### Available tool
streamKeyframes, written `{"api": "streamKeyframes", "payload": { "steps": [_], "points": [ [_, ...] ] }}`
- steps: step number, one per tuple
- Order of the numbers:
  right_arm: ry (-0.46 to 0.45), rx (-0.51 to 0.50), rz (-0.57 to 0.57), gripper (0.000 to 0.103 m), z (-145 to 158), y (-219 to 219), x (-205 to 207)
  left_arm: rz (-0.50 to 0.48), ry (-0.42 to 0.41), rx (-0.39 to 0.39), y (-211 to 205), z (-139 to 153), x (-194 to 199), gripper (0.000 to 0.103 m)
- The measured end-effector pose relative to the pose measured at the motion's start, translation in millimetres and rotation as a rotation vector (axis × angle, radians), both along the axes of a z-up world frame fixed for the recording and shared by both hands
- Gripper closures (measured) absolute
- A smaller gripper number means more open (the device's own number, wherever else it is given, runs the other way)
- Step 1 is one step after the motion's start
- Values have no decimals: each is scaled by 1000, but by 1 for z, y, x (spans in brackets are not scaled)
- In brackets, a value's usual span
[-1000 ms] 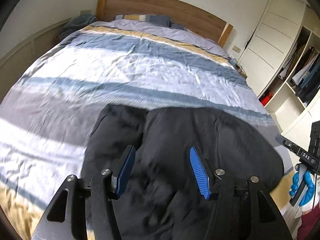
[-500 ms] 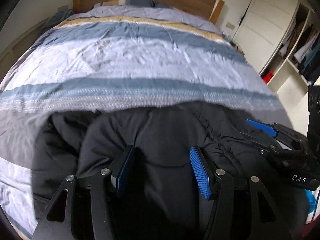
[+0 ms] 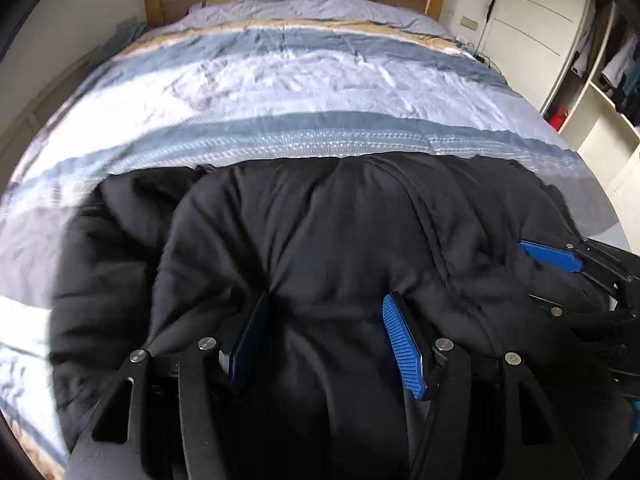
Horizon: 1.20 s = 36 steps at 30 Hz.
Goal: Fold large clothes
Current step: 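Press and smooth the folded coat bundle with both open grippers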
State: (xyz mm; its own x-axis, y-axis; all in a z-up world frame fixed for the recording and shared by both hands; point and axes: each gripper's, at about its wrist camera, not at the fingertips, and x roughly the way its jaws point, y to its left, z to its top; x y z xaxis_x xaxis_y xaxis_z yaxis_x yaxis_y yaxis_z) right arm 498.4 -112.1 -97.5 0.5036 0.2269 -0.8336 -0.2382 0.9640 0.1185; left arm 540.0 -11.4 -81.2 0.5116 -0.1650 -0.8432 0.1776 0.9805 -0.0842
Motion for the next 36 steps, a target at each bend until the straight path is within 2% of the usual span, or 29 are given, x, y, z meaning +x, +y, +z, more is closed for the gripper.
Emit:
{"api": "streamKeyframes", "payload": {
  "steps": [3, 6, 8, 11, 17, 23, 27, 30, 33, 36],
  "points": [
    [-10, -10, 35, 49, 18, 3, -29, -22, -26, -15, 2, 18, -29, 44],
    [-3, -17, 61, 49, 25, 5, -56, -42, -35, -10, 4, 22, -55, 44],
    [6, -26, 62, 49, 19, 4, -69, -47, -30, -1, 3, 17, -63, 44],
    [6, 12, 27, 48, 3, -5, -78, -42, -20, 5, 0, 1, -66, 43],
    [3, 82, -20, 48, -27, -12, -74, -21, -13, 28, -8, -27, -62, 42],
    [6, 103, -22, 48, -37, -14, -71, -9, -22, 38, -10, -37, -61, 42],
    [36, 90, -54, 48, -29, -9, -70, 1, -29, 53, -12, -32, -64, 42],
    [57, 45, -92, 48, -15, 0, -74, 22, -36, 55, -14, -18, -76, 42],
    [57, 5, -108, 48, -1, 5, -87, 35, -33, 51, -11, -6, -92, 40],
    [48, 6, -132, 48, 11, 3, -105, 59, -50, 50, -5, 6, -115, 35]
  ]
}}
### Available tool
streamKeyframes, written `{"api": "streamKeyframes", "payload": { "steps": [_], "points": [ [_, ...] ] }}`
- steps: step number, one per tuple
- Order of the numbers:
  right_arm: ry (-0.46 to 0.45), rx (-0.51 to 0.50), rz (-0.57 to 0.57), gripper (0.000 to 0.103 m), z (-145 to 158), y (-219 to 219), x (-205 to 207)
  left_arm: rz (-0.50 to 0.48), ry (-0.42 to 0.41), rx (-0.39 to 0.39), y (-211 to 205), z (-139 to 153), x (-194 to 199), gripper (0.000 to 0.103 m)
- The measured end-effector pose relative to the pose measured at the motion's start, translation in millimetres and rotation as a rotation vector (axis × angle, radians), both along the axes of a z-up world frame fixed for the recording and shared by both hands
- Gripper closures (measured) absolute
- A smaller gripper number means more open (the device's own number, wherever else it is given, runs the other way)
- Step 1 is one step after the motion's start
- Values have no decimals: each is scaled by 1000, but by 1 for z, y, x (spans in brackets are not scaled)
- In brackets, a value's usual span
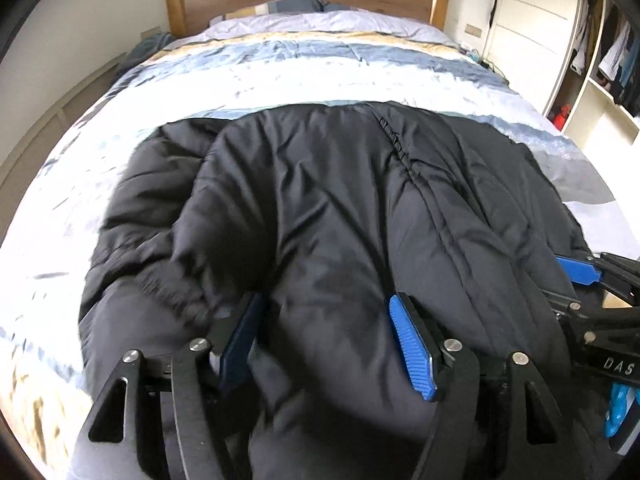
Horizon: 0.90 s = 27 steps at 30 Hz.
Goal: Fold large clothes
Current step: 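Press and smooth the folded coat bundle with both open grippers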
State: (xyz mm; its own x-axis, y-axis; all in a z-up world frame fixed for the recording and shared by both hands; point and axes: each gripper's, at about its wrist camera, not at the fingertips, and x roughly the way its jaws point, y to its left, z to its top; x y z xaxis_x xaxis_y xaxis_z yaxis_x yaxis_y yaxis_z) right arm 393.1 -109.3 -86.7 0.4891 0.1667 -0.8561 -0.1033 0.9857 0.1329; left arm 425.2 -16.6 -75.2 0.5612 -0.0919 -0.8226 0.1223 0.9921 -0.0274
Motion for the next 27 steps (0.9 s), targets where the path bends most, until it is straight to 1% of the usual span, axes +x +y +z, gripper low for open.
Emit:
{"api": "streamKeyframes", "payload": {
  "steps": [1, 8, 10, 12, 14, 16, 20, 27],
  "points": [
    [-5, 4, -7, 48, 4, -1, -7, 9, -8, -1, 1, 3, -9, 33],
    [-62, 36, -43, 48, 34, -10, -61, 35, -95, 20, 11, 31, -64, 32],
    [-81, 20, -46, 48, 43, -8, -79, 38, -113, 26, 10, 39, -75, 26],
    [-100, 13, -47, 48, 49, -5, -95, 43, -135, 29, 10, 47, -91, 23],
    [-115, 23, -45, 48, 54, -1, -109, 38, -163, 30, 13, 56, -107, 22],
    [-131, 25, -42, 48, 59, 3, -122, 34, -188, 41, 13, 64, -121, 18],
    [-162, 26, -35, 48, 68, 12, -145, 32, -244, 52, 15, 79, -154, 14],
    [-222, 4, -44, 43, 89, 17, -182, 33, -321, 53, 16, 101, -188, 10]
  ]
}}
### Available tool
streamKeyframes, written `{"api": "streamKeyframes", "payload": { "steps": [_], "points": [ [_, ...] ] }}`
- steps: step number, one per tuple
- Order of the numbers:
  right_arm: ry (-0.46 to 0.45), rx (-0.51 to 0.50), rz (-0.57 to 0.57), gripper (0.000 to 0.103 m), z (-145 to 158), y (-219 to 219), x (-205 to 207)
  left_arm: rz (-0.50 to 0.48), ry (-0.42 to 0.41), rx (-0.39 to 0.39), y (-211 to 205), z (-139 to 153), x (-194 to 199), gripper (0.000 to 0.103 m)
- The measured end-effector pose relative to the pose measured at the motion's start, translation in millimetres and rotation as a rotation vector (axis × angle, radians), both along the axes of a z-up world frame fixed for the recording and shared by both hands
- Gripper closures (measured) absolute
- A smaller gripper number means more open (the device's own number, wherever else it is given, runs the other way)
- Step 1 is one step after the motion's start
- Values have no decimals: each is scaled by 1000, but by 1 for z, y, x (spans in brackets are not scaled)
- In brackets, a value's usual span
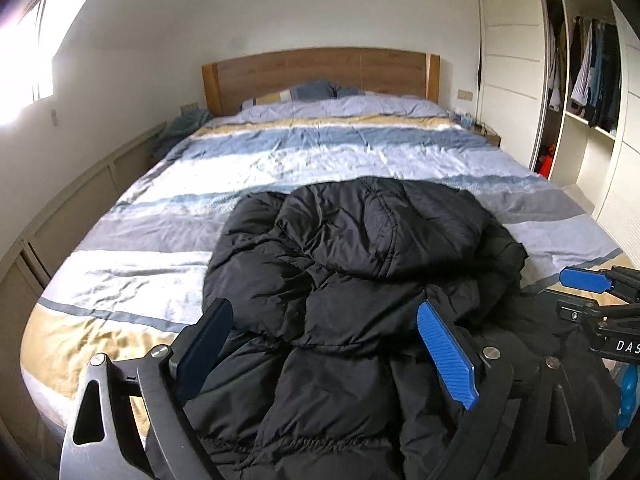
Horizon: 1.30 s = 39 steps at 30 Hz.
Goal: Fold large clothes
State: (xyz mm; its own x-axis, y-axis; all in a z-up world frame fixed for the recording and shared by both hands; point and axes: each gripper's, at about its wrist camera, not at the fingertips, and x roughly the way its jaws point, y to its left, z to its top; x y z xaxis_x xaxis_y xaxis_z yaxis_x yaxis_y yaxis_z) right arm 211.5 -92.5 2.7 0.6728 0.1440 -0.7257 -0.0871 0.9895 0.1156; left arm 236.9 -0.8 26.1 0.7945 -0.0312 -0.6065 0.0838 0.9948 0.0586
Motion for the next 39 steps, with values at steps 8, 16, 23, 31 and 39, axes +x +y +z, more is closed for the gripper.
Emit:
{"api": "streamKeyframes", "payload": {
  "steps": [8, 16, 23, 31, 39],
  "points": [
    [-48, -7, -23, 38, 18, -1, -33, 10, -67, -5, 8, 14, -36, 8],
    [-61, 18, -41, 37, 19, -4, -64, 25, -108, -26, 20, 17, -64, 5],
    [-76, 23, -77, 37, 28, -18, -87, 41, -105, -53, 38, 12, -80, 2],
    [-96, 29, -160, 36, 39, -60, -123, 107, -85, -110, 86, 12, -95, 1],
    [-69, 40, -256, 36, 31, -108, -152, 163, -45, -159, 145, 17, -99, 0]
  ]
}}
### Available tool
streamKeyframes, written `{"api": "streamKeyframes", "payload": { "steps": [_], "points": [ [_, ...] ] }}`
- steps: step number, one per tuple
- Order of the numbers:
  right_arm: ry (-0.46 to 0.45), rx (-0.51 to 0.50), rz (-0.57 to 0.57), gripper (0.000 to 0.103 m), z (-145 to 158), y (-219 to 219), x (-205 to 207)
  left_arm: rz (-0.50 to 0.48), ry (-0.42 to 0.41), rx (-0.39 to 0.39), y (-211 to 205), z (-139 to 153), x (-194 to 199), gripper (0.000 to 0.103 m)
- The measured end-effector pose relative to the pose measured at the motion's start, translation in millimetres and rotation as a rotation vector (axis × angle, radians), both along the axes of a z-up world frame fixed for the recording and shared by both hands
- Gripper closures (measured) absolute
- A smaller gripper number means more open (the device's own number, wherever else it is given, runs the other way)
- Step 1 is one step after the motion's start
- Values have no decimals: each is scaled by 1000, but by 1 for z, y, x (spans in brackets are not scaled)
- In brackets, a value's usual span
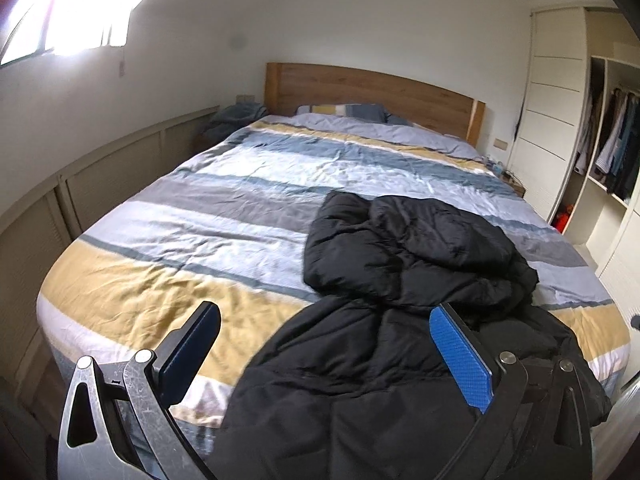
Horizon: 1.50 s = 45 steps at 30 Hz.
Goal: Fold large clothes
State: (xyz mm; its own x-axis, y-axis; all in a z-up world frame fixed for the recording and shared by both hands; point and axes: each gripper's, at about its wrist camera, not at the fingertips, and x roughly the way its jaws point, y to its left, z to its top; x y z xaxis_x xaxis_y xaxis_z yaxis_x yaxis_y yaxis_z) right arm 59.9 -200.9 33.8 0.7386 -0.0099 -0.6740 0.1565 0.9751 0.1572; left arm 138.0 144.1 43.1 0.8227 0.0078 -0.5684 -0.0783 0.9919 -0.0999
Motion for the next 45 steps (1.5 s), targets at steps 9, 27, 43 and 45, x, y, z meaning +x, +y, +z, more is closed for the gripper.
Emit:
{"api": "streamKeyframes", "payload": {
  "steps": [9, 27, 43, 45],
  "points": [
    [94, 83, -92, 36, -48, -45, -20, 43, 95, -138, 61, -32, -1, 1],
    [290, 332, -68, 35, -160, -80, -17, 74, 376, -567, 119, -164, -14, 1],
    [326, 624, 2, 31, -201, -82, -22, -73, 447, -715, 85, -188, -20, 11],
    [304, 661, 19, 31, -200, -81, -25, -78, 441, -711, 83, -184, -20, 19]
  ]
}}
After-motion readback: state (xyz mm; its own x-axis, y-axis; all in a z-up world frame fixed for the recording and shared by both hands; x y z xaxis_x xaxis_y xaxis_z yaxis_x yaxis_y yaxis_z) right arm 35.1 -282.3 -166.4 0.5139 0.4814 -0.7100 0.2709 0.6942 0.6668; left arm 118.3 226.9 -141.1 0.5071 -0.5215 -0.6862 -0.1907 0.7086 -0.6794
